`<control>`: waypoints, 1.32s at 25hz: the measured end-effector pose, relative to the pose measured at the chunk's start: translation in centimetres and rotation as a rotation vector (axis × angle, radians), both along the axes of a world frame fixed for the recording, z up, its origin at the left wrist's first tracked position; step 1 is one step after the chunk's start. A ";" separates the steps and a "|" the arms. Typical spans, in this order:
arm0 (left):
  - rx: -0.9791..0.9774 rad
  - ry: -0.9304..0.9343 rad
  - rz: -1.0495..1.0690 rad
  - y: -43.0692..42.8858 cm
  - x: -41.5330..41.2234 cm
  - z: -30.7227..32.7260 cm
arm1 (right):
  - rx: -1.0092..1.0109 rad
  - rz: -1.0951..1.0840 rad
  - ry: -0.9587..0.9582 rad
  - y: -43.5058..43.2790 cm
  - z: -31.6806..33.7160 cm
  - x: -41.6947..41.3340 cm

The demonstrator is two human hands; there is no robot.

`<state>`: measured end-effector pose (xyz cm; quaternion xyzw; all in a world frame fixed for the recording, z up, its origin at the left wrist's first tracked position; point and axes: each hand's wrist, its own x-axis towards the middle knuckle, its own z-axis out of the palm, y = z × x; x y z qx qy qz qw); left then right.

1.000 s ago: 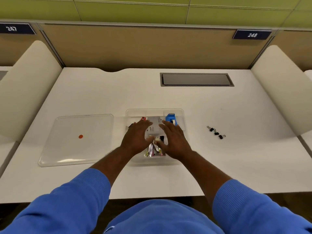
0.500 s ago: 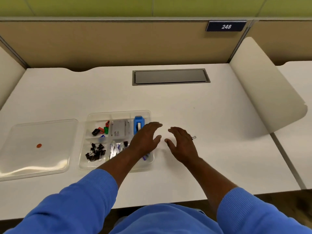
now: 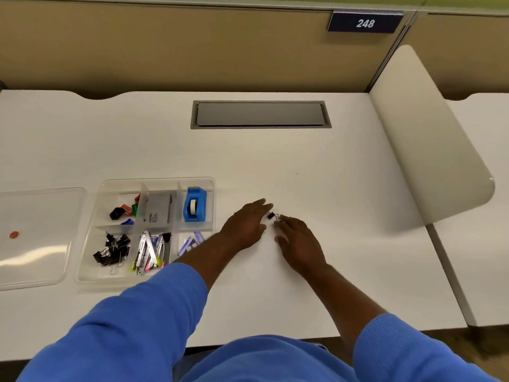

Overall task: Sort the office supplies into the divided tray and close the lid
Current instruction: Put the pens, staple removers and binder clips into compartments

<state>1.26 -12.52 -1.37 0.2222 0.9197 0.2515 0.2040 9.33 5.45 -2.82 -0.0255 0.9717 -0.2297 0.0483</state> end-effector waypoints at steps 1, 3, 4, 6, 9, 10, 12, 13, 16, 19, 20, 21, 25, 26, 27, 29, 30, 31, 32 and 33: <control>0.000 0.003 -0.005 0.4 -0.2 -0.2 | 0.013 0.018 0.000 0.3 -0.1 -0.2; 0.009 0.014 -0.009 1.0 -0.7 -0.5 | 0.005 0.015 0.020 0.7 -0.1 -0.6; 0.016 0.025 -0.010 1.3 -1.0 -0.6 | -0.001 0.008 0.036 0.9 -0.1 -0.8; 0.017 0.062 -0.018 1.9 -1.4 -0.7 | 0.000 0.004 0.047 1.2 0.0 -1.2; -0.030 0.095 0.000 2.8 -2.0 -0.6 | 0.022 0.023 -0.003 1.7 0.4 -1.9; -0.046 0.089 0.022 3.1 -2.1 -0.5 | 0.032 0.038 -0.019 1.9 0.6 -2.1; -0.050 0.071 0.054 3.4 -2.3 -0.3 | 0.044 0.071 -0.061 1.9 0.9 -2.6; -0.044 0.062 0.061 3.5 -2.3 -0.2 | 0.052 0.085 -0.090 1.8 1.1 -2.9; -0.045 0.055 0.087 3.5 -2.3 0.3 | 0.083 0.102 -0.170 1.3 1.5 -4.0; -0.065 0.048 0.097 3.5 -2.3 0.4 | 0.069 0.068 -0.196 0.9 1.6 -4.4; -0.066 0.047 0.095 3.3 -2.3 0.4 | 0.061 0.050 -0.199 0.8 1.6 -4.3; -0.062 0.047 0.093 3.2 -2.1 0.3 | 0.057 0.033 -0.197 0.7 1.5 -4.3; -0.026 0.011 0.117 2.3 -1.3 0.3 | 0.033 0.001 -0.188 0.6 1.5 -3.7; -0.017 0.008 0.123 2.1 -1.2 0.3 | 0.024 -0.001 -0.193 0.6 1.5 -3.6; -0.009 0.011 0.123 1.8 -1.1 0.4 | 0.015 -0.009 -0.192 0.5 1.6 -3.4; -0.005 0.038 0.098 1.3 -0.9 0.8 | -0.015 -0.045 -0.170 0.0 1.9 -3.2; -0.006 0.057 0.082 1.1 -0.9 1.1 | -0.039 -0.072 -0.153 -0.3 2.1 -3.3; -0.004 0.072 0.075 0.8 -0.9 1.5 | -0.066 -0.095 -0.136 -0.6 2.4 -3.4; 0.002 0.087 0.074 0.3 -0.9 2.0 | -0.091 -0.107 -0.118 -1.1 2.7 -3.6; 0.012 0.100 0.078 -0.2 -0.9 2.5 | -0.111 -0.109 -0.095 -1.7 3.2 -3.8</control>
